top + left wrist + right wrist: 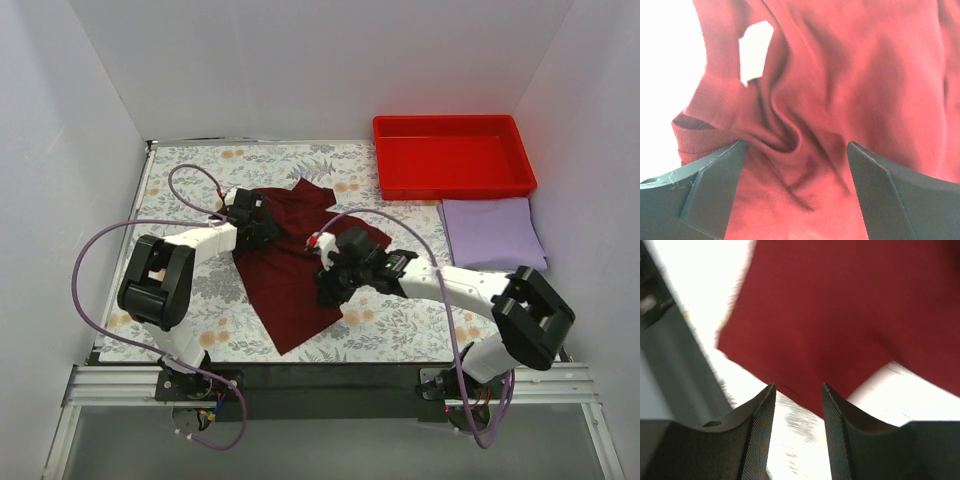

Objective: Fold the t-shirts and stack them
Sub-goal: Flatten the tshirt out

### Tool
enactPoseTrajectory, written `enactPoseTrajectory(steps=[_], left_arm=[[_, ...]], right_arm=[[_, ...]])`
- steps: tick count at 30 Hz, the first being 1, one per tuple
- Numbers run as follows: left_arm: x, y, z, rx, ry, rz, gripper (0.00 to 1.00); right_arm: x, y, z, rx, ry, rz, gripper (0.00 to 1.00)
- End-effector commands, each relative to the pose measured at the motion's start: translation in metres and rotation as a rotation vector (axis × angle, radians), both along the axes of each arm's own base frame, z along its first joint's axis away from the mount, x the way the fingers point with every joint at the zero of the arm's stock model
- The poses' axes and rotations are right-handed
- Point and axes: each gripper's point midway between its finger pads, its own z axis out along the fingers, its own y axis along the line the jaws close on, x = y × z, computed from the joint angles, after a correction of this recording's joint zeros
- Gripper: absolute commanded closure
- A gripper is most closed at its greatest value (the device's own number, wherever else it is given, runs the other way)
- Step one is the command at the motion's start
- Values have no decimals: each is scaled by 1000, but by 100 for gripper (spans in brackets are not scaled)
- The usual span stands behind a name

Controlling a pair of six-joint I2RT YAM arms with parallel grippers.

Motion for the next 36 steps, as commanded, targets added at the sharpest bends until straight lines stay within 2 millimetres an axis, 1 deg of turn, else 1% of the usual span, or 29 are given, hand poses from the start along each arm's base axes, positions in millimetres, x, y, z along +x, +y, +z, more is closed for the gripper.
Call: enactPoseTrajectory(steps=[1,2,3,4,5,6,7,8,9,10,11,12,13,14,16,17,19,20,21,22,23,24,26,27,28,30,31,34,36], left_arm=[[12,43,-21,70,76,81,18],[17,46,-31,81,99,82,18],[23,48,-35,87,104,77,18],[42,47,-26,89,76,67,18],[49,47,-29,98,78,58,17],[54,47,-43,115,106,48,18],[73,48,-35,137,80,36,18],[81,50,-38,153,83,32,17],[83,52,-48,169,109,27,16],[91,54,-45,176,101,31,16],[106,54,-34,180,65,33,15],[111,55,-27,183,50,37,14],[117,56,-9,184,12,45,14],[118,58,1,186,-9,61,13],[113,60,27,178,-50,82,13],[104,62,51,166,-86,91,13],[86,69,67,189,-100,109,13],[74,73,91,185,-137,124,13],[48,79,78,197,-68,140,13],[34,83,79,199,-49,156,13],[19,85,89,186,-51,175,13],[-10,90,72,180,28,208,12],[-38,91,64,149,78,239,13],[-54,91,68,123,81,251,13],[-73,87,54,86,124,269,13],[-93,83,54,33,132,277,14],[-108,84,46,17,152,298,15],[-130,89,32,9,182,357,17],[-138,91,29,8,193,376,18]], right_arm=[[34,-41,8,-33,-90,-194,51],[40,-48,8,-42,-111,-231,51],[42,-54,9,-44,-119,-249,51],[47,-59,15,-30,-136,-278,51],[48,-67,10,-46,-139,-308,52],[49,-71,11,-48,-146,-325,52],[53,-75,15,-37,-154,-351,52],[53,-80,11,-49,-155,-369,52],[56,-84,12,-48,-155,-393,52],[56,-86,16,-39,-166,-402,52],[57,-91,14,-47,-173,-420,51],[58,-94,14,-48,-176,-433,51],[58,-95,18,-36,-183,-438,51],[64,-101,19,-49,-208,-475,50],[65,-106,22,-43,-221,-497,48],[66,-108,22,-44,-229,-503,47],[66,-111,24,-37,-236,-515,45],[66,-113,22,-43,-238,-521,45],[65,-114,23,-40,-239,-523,45],[65,-118,21,-43,-239,-531,44],[64,-120,20,-43,-238,-543,43],[64,-122,20,-41,-239,-552,41],[62,-127,19,-34,-239,-569,38],[62,-128,20,-28,-237,-580,37],[62,-129,23,-17,-241,-585,36],[61,-129,24,-8,-245,-580,34],[59,-130,24,-9,-244,-572,34],[58,-131,24,-5,-248,-571,34],[57,-133,21,-6,-251,-577,34]])
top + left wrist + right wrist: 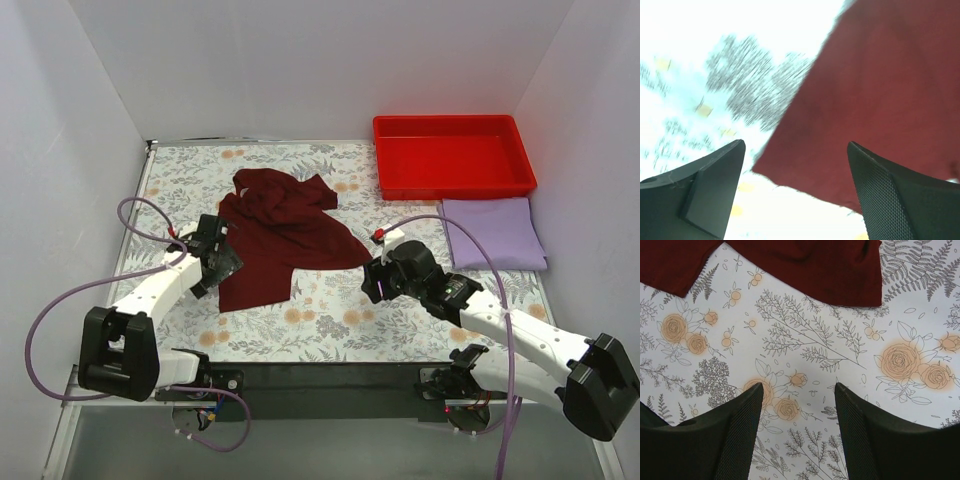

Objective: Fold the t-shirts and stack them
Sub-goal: Flatten the tshirt out

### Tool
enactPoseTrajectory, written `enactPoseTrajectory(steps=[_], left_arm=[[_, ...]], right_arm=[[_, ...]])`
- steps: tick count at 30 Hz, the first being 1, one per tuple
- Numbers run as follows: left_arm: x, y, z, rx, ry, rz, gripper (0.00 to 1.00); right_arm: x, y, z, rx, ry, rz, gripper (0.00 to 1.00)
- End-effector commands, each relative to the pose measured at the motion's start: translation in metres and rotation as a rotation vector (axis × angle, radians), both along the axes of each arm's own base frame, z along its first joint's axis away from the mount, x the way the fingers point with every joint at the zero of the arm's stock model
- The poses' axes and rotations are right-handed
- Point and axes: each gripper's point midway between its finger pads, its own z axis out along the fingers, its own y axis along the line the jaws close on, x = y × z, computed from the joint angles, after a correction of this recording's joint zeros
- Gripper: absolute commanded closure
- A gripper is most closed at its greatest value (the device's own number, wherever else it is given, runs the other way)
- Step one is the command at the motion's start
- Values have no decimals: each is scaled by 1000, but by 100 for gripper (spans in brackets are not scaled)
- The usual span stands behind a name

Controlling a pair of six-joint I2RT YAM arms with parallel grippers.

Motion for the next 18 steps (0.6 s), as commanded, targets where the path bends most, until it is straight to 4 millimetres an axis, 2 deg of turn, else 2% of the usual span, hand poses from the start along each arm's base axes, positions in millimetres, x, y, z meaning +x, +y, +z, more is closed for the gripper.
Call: enactPoseTrajectory(steps=[1,10,16,18], left_arm=[[-18,-1,1,-45,-4,85,18],[-48,-5,-28,-78,106,101,22],[-50,-2,-46,-57,133,94,28],[-51,1,-49,-41,144,99,34]], right_arm=[[2,-3,3,21,-29,-24,34],[-1,-11,-4,42,-58,-43,34],[-4,-10,-12,45,-48,-20,34],[-5,-10,-14,43,-48,-14,34]])
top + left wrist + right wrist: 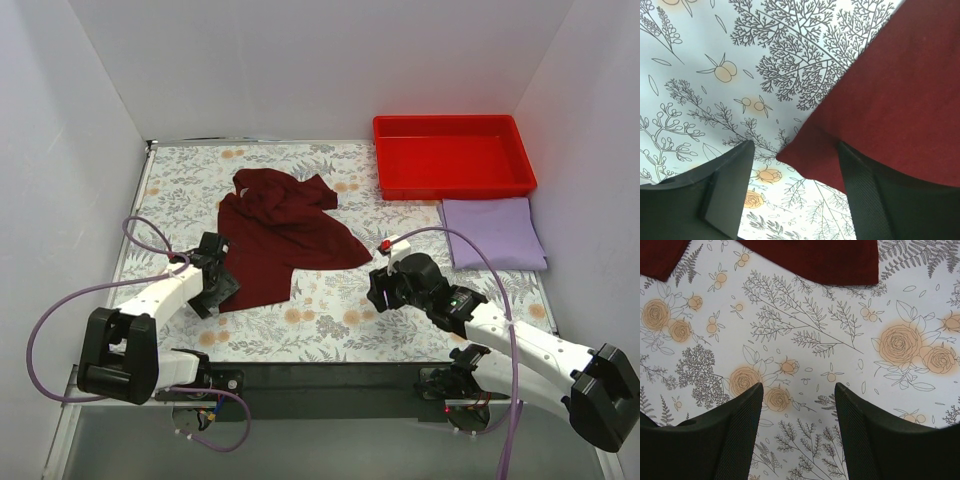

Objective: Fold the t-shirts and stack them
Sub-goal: Flatten the tshirt out

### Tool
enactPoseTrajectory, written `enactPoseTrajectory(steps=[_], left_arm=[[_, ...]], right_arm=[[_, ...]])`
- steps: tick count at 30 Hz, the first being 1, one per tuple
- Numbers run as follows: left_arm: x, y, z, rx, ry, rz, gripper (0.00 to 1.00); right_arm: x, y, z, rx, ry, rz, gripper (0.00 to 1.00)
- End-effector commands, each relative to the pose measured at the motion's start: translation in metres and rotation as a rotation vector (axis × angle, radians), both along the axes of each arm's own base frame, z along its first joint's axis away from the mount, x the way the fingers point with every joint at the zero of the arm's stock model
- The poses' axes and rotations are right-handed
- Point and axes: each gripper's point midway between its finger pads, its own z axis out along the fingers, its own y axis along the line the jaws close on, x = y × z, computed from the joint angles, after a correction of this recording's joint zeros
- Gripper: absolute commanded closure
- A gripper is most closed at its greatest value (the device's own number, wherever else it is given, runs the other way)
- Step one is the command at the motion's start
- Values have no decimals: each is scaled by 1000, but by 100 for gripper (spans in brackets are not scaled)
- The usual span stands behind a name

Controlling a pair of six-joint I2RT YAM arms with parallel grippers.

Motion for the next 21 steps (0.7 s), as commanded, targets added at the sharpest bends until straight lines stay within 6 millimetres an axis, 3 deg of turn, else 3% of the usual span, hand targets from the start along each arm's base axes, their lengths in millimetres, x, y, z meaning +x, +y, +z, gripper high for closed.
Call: enactPoseTrajectory(steps=[1,14,19,21], left_arm=[[3,2,-10,12,-3,11,36],[-2,-2,-23,-1,45,1,50],[2,-1,-16,1,16,1,66],[4,-2,-12,-4,-7,1,77]], right_arm=[[5,5,7,40,-35,2,34],[4,5,-2,30,-9,11,34],[4,5,-5,25,4,11,33],[6,3,-6,21,6,-7,31]])
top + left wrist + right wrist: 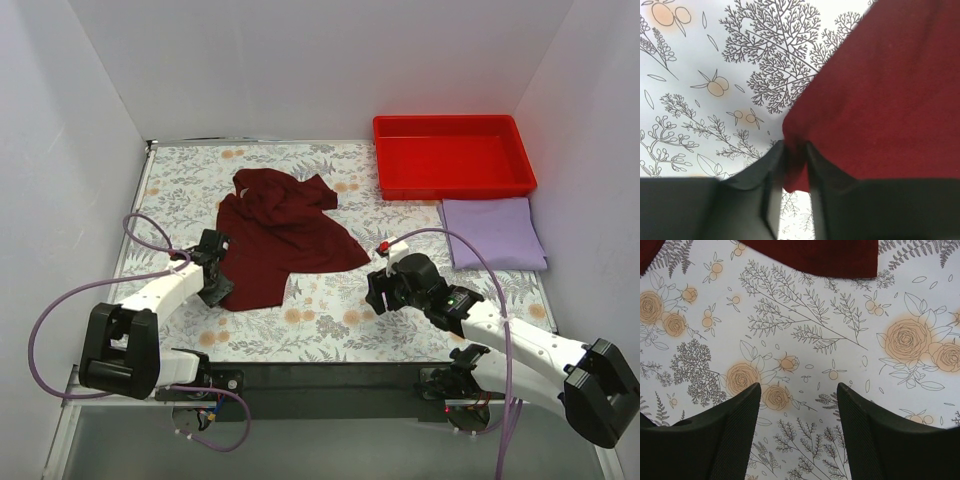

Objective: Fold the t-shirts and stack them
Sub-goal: Flatten the tshirt out

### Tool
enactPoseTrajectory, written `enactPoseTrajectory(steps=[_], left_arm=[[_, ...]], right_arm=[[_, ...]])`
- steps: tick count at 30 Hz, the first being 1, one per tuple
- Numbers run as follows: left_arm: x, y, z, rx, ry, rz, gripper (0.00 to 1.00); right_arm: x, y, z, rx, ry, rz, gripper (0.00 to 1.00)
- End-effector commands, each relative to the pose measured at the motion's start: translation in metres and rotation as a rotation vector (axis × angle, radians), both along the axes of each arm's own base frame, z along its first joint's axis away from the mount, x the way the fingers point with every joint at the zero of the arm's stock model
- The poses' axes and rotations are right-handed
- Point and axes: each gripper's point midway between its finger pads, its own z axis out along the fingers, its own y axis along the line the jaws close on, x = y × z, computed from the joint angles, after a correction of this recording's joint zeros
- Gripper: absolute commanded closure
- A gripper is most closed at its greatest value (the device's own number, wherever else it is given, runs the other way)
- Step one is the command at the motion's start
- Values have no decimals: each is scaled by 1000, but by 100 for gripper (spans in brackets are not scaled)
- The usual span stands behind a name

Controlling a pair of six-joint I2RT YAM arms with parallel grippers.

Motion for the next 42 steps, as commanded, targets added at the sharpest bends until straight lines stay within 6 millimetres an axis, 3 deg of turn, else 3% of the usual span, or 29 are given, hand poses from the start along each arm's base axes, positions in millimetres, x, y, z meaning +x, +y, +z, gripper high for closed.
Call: enactPoseTrajectory(steps=[1,3,4,7,8,11,14,15,17,18,19,21,23,24,26,32,33,36,37,38,39,41,42], left_arm=[[-3,-2,-7,-14,-7,7,81],[0,0,0,-6,-23,4,98],[4,1,9,1,-50,4,100],[21,10,39,53,-140,0,100],[32,16,61,81,-220,5,100],[45,24,96,121,-351,12,100],[54,34,115,159,-461,39,100],[55,37,118,179,-480,43,100],[54,41,121,192,-510,51,100],[54,43,122,197,-533,54,100],[53,43,122,195,-545,55,100],[54,41,126,180,-579,52,100],[56,37,127,162,-591,34,100],[57,38,129,166,-594,34,100],[58,40,130,178,-585,35,100],[59,37,132,148,-595,20,100],[59,38,133,151,-600,20,100],[58,42,136,160,-612,34,100],[57,44,137,161,-616,39,100],[57,45,137,163,-618,42,100],[56,47,138,170,-619,49,100],[54,51,140,183,-622,62,100],[53,52,144,186,-637,70,100]], right_arm=[[10,3,8,32,-27,-25,29],[17,0,9,25,-28,-48,26],[20,0,9,23,-27,-52,24],[35,-1,16,47,-8,-68,24],[37,2,18,66,6,-58,25],[55,4,23,117,39,-72,26],[80,8,29,186,74,-92,28],[84,11,19,183,113,-92,29],[97,23,28,220,112,-62,34],[101,27,18,214,144,-57,34],[109,37,28,246,124,-27,36],[116,46,18,259,162,-18,36],[127,58,23,294,159,6,36],[130,62,13,295,189,7,35],[138,74,17,330,192,34,34],[150,101,-12,331,280,45,34],[151,106,-15,330,284,51,35],[148,122,-22,332,311,98,57],[150,127,-17,340,304,110,80],[152,127,-10,339,284,109,92],[155,124,-4,322,259,99,99],[171,102,10,182,180,27,99],[178,94,41,154,109,0,99]])
